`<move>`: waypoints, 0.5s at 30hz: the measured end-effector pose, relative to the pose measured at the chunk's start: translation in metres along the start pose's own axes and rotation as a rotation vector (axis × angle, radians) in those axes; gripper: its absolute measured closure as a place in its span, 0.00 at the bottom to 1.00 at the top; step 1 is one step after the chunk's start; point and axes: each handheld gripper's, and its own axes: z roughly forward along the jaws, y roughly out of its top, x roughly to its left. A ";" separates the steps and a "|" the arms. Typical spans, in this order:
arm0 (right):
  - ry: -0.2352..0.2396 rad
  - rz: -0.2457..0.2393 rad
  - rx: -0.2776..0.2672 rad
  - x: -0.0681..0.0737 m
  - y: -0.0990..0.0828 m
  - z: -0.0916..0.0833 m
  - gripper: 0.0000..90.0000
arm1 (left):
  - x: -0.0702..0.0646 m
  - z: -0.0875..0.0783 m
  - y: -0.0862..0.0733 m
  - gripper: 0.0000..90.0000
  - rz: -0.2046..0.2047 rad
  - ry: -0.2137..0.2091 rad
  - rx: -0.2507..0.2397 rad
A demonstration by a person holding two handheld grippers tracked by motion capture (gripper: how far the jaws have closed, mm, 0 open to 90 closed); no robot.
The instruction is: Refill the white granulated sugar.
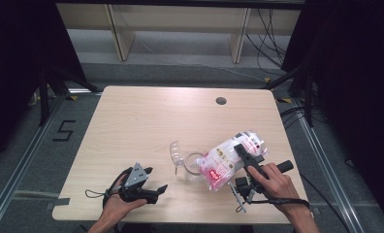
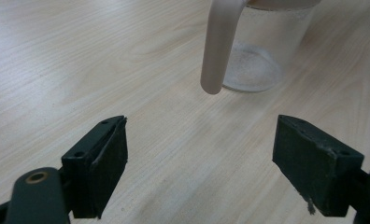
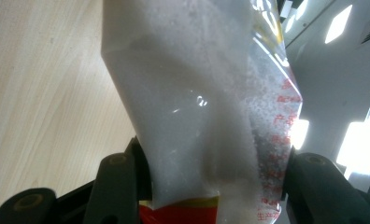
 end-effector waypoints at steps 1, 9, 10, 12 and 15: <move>0.004 0.001 0.001 -0.001 0.000 0.000 0.59 | 0.000 0.000 0.000 0.20 0.001 -0.001 0.000; 0.004 -0.014 -0.001 -0.005 0.000 0.000 0.59 | 0.000 0.000 0.000 0.20 0.003 0.000 0.000; 0.004 -0.019 0.000 -0.006 0.000 -0.001 0.59 | 0.000 0.000 0.000 0.20 0.000 0.000 0.000; -0.014 -0.022 -0.010 -0.006 -0.001 0.000 0.59 | 0.000 0.000 0.000 0.20 0.001 -0.003 0.000; -0.008 -0.022 0.002 -0.006 -0.001 -0.001 0.59 | -0.001 0.001 0.000 0.20 -0.015 -0.004 0.000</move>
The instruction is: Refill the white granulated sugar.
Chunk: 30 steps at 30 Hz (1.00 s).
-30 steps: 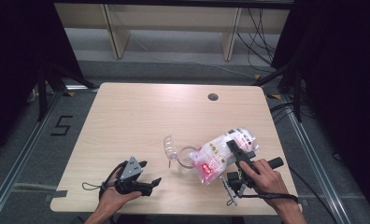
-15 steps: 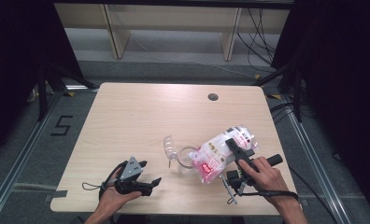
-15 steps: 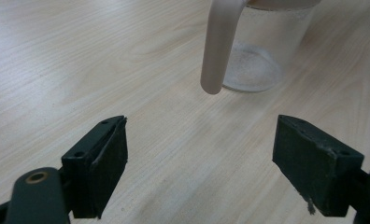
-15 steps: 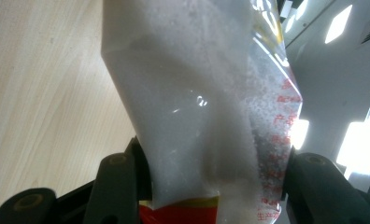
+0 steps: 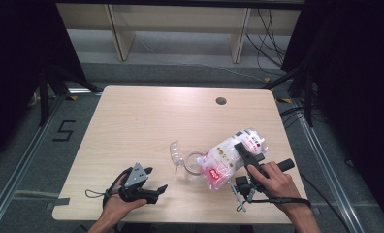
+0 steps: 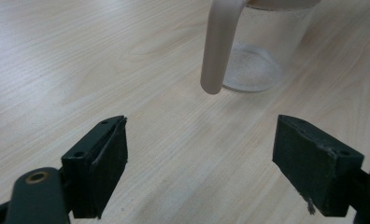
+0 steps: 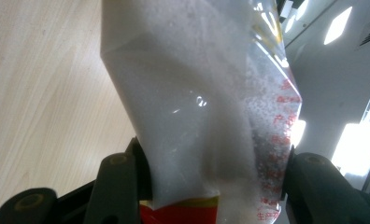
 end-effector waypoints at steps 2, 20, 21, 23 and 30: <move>-0.007 -0.010 -0.016 -0.002 0.000 0.001 0.59 | 0.000 0.000 0.000 0.20 0.003 0.002 0.001; -0.016 -0.023 -0.029 -0.001 0.000 0.002 0.60 | 0.000 0.000 0.000 0.20 0.002 -0.001 0.000; -0.017 -0.031 -0.026 -0.001 0.000 0.001 0.60 | 0.000 0.000 0.000 0.20 0.003 0.005 0.003; -0.005 -0.013 -0.001 0.000 -0.001 0.000 0.60 | 0.000 0.000 0.000 0.20 0.003 0.004 0.002; -0.013 -0.011 -0.003 0.001 -0.001 0.000 0.61 | 0.000 0.000 0.000 0.20 0.002 0.000 -0.001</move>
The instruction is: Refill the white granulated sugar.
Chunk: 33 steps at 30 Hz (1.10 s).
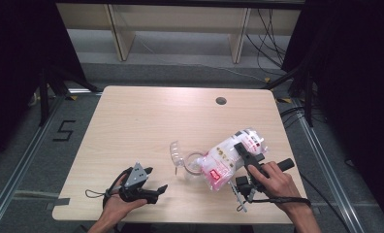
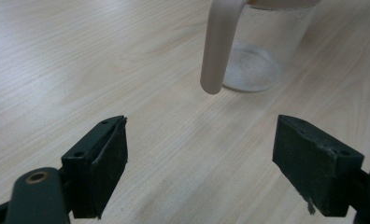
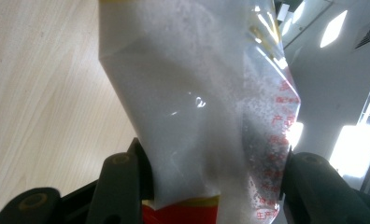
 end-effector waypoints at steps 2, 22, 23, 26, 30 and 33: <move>0.000 0.008 -0.001 0.001 0.000 0.000 0.61 | 0.000 0.000 0.000 0.20 0.000 0.000 0.000; -0.009 -0.005 0.003 -0.001 0.000 0.000 0.61 | 0.001 -0.001 0.001 0.20 0.012 0.002 -0.001; -0.011 -0.007 0.006 -0.001 0.000 -0.001 0.61 | 0.001 -0.001 0.001 0.20 0.016 0.002 0.001; -0.012 -0.013 0.004 -0.002 -0.001 -0.001 0.62 | 0.001 -0.001 0.001 0.20 0.015 0.002 -0.002; -0.019 -0.012 -0.011 -0.002 -0.001 0.001 0.62 | 0.001 -0.001 0.001 0.20 0.015 0.002 0.000; -0.019 -0.010 -0.008 -0.002 -0.001 0.000 0.62 | 0.001 -0.001 0.001 0.20 0.015 0.002 -0.001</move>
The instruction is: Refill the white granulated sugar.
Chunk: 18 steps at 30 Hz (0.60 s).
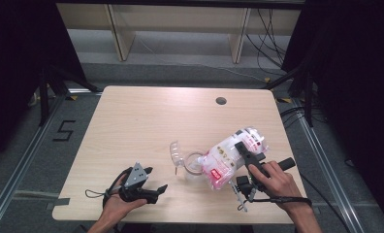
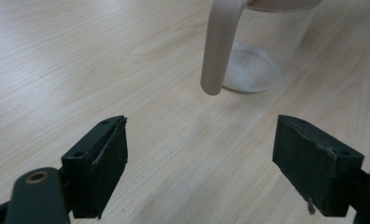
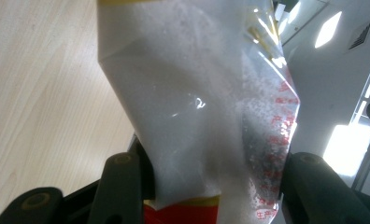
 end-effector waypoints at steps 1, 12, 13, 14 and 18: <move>0.000 0.000 -0.001 0.000 0.000 0.000 0.62 | 0.000 0.000 0.000 0.20 -0.001 0.000 -0.001; 0.003 0.018 0.009 0.002 0.000 -0.001 0.62 | 0.000 0.000 0.000 0.20 0.000 0.000 0.001; -0.003 0.014 0.008 0.001 0.000 -0.001 0.62 | 0.000 0.001 0.000 0.20 -0.001 -0.003 0.001; -0.003 0.009 0.005 0.001 0.000 -0.001 0.62 | 0.000 0.000 0.000 0.20 0.004 -0.003 0.001; 0.005 -0.010 0.005 -0.001 0.000 -0.001 0.62 | 0.000 0.001 0.000 0.20 -0.002 -0.003 0.000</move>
